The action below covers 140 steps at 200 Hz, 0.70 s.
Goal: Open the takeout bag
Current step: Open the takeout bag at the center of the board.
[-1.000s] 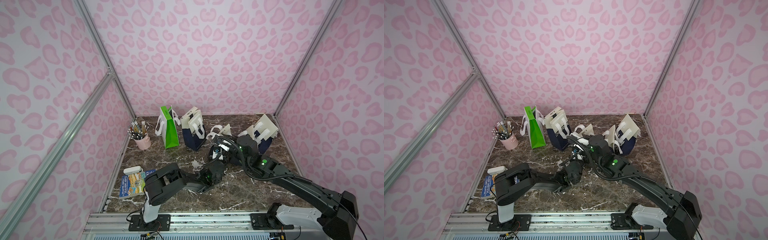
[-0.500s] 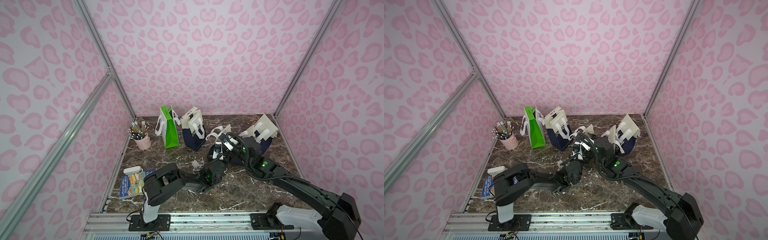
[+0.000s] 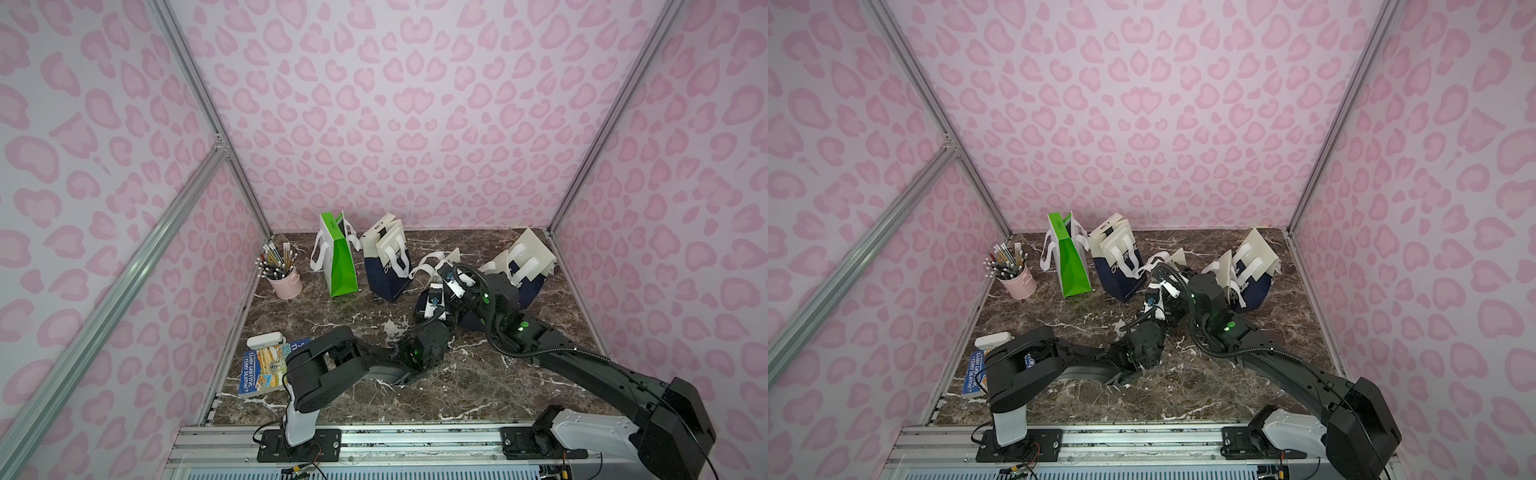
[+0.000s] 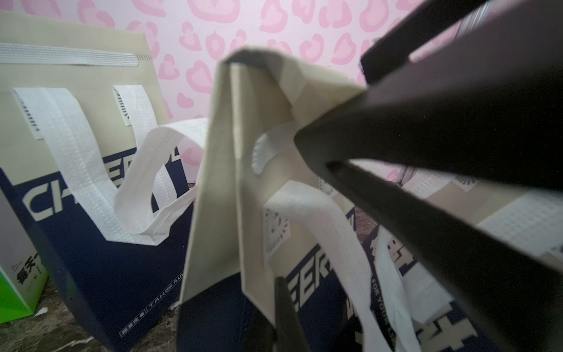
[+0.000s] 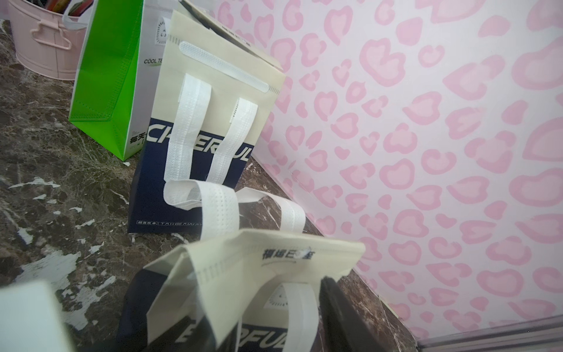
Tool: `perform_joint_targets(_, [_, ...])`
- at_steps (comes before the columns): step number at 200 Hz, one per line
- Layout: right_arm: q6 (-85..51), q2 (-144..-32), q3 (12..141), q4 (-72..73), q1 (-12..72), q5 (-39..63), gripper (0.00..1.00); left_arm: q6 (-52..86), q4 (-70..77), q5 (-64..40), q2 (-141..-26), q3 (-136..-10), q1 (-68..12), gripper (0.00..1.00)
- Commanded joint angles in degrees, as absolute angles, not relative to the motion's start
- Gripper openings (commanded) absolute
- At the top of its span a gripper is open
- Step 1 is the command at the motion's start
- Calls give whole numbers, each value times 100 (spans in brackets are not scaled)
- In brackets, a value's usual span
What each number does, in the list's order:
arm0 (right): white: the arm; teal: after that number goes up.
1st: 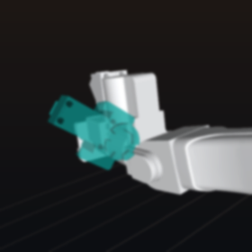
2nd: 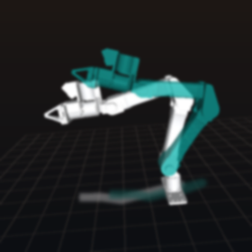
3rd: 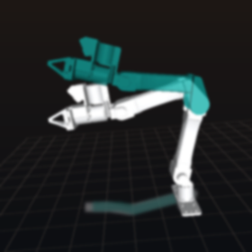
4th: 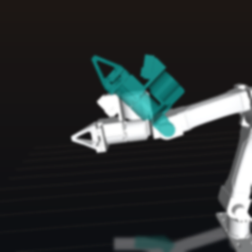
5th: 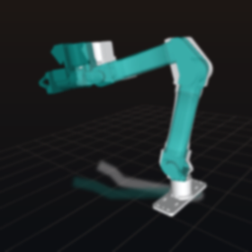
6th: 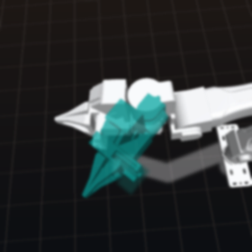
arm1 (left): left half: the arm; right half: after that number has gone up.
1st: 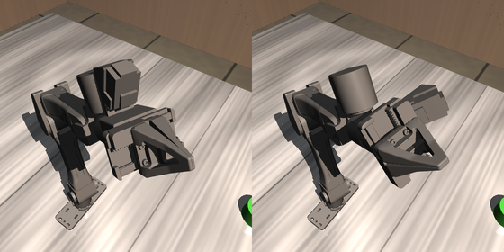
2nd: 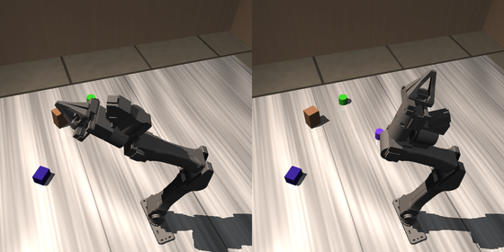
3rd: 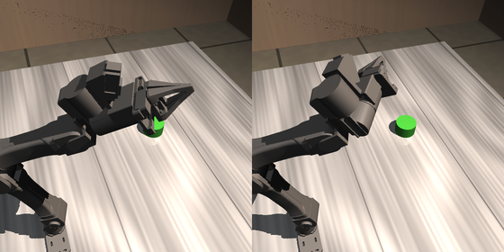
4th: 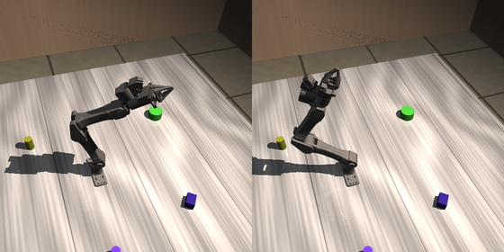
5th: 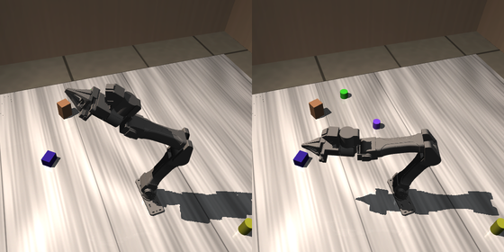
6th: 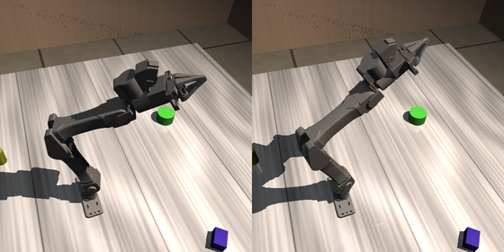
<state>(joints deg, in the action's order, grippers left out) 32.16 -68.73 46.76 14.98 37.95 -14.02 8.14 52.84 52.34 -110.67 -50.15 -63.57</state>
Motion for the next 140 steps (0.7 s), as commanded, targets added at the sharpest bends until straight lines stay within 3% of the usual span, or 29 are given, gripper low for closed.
perform_joint_targets(1, [3041, -6905, 4605, 2204, 3782, -1393, 46, 696, 5070, 5168, -11005, -4994, -6363, 5])
perform_joint_targets(107, [2988, -7242, 4474, 2941, 3756, -1208, 32, 476, 5326, 4951, -10732, -4713, -6363, 5])
perform_joint_targets(140, [2867, -7286, 4479, 2919, 3759, -1055, 32, 380, 5414, 4887, -10730, -4720, -6363, 5])
